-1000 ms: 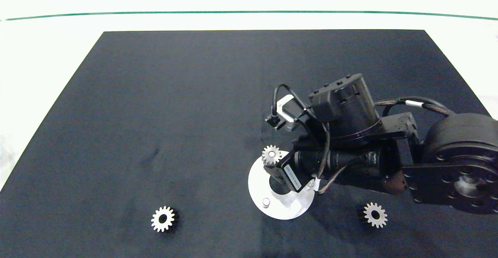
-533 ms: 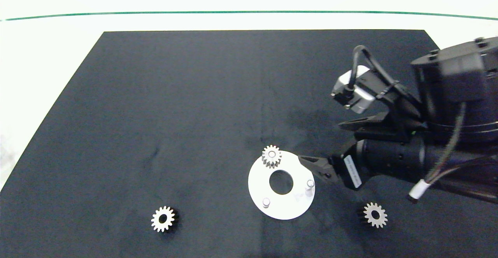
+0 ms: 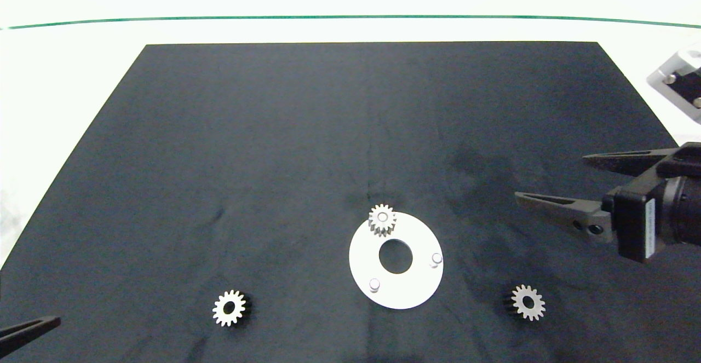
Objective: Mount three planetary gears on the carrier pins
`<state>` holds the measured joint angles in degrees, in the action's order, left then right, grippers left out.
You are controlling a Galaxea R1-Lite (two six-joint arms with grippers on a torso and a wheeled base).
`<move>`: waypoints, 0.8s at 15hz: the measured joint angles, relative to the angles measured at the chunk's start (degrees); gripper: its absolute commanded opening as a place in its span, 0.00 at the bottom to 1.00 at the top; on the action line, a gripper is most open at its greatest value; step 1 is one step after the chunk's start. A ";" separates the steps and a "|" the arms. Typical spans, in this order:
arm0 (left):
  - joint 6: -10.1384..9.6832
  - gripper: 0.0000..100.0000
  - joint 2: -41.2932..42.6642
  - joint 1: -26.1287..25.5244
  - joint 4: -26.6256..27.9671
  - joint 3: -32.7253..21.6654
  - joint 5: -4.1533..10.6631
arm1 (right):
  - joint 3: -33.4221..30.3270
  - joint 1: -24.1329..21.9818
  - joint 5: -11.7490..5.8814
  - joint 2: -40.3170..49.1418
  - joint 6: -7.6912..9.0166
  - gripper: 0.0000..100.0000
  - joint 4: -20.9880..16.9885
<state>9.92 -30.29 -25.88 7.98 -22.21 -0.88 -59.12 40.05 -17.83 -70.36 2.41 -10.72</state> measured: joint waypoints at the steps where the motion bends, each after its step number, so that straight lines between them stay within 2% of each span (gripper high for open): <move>1: -0.06 1.00 -1.76 -1.32 -4.16 2.34 0.00 | 0.02 -0.20 0.00 1.07 -0.22 1.00 -0.44; 2: -0.11 1.00 -3.68 -2.26 -7.46 4.49 -0.02 | 0.02 -0.26 0.00 1.87 -0.30 1.00 -0.74; 4: -0.12 1.00 -6.74 -3.02 -9.74 6.70 -0.06 | 0.02 -0.30 0.00 2.91 -0.51 1.00 -0.77; 7: -0.12 1.00 -11.26 -3.25 -10.76 7.06 -0.05 | 0.00 -0.35 0.00 3.74 -1.18 1.00 -0.74; 12: -0.17 1.00 -20.64 -3.30 -20.41 7.39 0.06 | -0.18 -0.44 -0.02 5.90 -1.23 1.00 -1.22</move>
<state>9.75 -50.93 -29.18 -12.42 -14.82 -0.82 -59.31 39.61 -17.86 -64.46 1.18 -11.93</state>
